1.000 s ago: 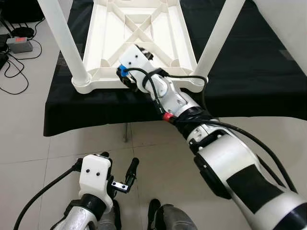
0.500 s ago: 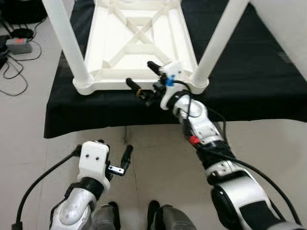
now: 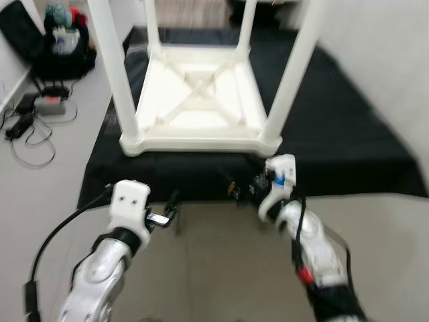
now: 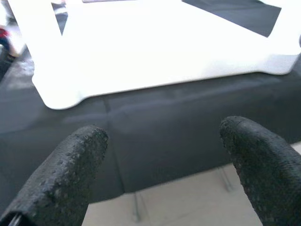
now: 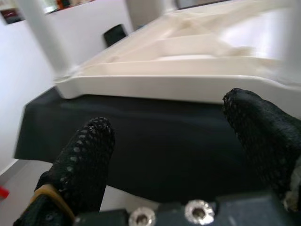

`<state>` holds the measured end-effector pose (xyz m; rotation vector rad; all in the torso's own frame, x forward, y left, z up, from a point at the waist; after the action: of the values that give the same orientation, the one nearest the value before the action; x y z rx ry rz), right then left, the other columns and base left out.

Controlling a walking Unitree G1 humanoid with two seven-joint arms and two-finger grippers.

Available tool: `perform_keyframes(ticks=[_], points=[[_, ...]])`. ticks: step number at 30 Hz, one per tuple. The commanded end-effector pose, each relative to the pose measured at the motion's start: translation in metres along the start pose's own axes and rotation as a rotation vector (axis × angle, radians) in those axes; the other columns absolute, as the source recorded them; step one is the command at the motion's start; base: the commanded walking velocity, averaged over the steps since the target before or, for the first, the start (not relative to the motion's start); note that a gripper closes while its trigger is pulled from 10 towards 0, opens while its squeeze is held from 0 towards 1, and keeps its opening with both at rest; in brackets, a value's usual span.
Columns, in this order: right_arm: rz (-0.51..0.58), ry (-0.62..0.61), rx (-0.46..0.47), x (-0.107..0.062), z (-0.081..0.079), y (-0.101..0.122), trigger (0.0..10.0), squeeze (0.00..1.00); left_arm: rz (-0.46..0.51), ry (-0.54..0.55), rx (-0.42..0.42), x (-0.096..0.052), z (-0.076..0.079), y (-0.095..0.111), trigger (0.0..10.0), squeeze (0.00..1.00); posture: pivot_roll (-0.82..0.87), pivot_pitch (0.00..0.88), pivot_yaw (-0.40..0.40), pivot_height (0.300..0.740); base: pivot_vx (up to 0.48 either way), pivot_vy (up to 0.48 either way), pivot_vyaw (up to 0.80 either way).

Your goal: Building children table

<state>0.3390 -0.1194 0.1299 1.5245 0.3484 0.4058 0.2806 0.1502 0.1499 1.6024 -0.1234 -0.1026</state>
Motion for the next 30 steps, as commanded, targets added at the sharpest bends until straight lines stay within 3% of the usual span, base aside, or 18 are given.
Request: perform_keyframes(ticks=[1,5,11,20,30], points=[[-0.012,-0.042,0.026,-0.007,0.008,-0.002,10.0,0.00,-0.004,-0.019,-0.027,0.001,0.006,-0.002,10.0,0.00,0.00,0.017,-0.049,0.740,0.000,0.000,0.00],[-0.051,-0.046,0.017,-0.012,-0.002,-0.009,10.0,0.00,-0.017,-0.017,-0.058,0.003,0.005,-0.008,10.0,0.00,0.00,0.006,-0.043,0.740,0.000,0.000,0.00],[-0.076,-0.046,0.017,-0.011,-0.004,-0.011,10.0,0.00,-0.021,-0.033,-0.062,0.002,0.008,-0.012,10.0,0.00,0.00,0.000,-0.038,0.740,0.000,0.000,0.00],[-0.049,-0.128,0.035,-0.012,0.015,-0.002,10.0,0.00,-0.006,-0.042,-0.068,0.006,0.010,-0.012,10.0,0.00,0.00,0.000,-0.037,0.740,0.423,0.000,0.23],[0.108,-0.103,0.190,-0.020,0.046,0.036,10.0,0.00,0.008,-0.067,-0.068,0.010,0.013,-0.009,10.0,0.00,-0.01,0.000,-0.029,0.740,0.451,0.000,0.00]])
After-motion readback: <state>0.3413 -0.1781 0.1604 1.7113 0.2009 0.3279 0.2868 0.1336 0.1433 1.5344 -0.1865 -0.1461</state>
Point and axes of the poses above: a point about 5 cm out from each wrist's last joint towards the gripper, its own x axis pointing out of the wrist towards the gripper, its own y axis along the axis of the wrist's last joint, z = x × y, the point moved 4 cm from there along x, pointing out of the wrist towards the gripper
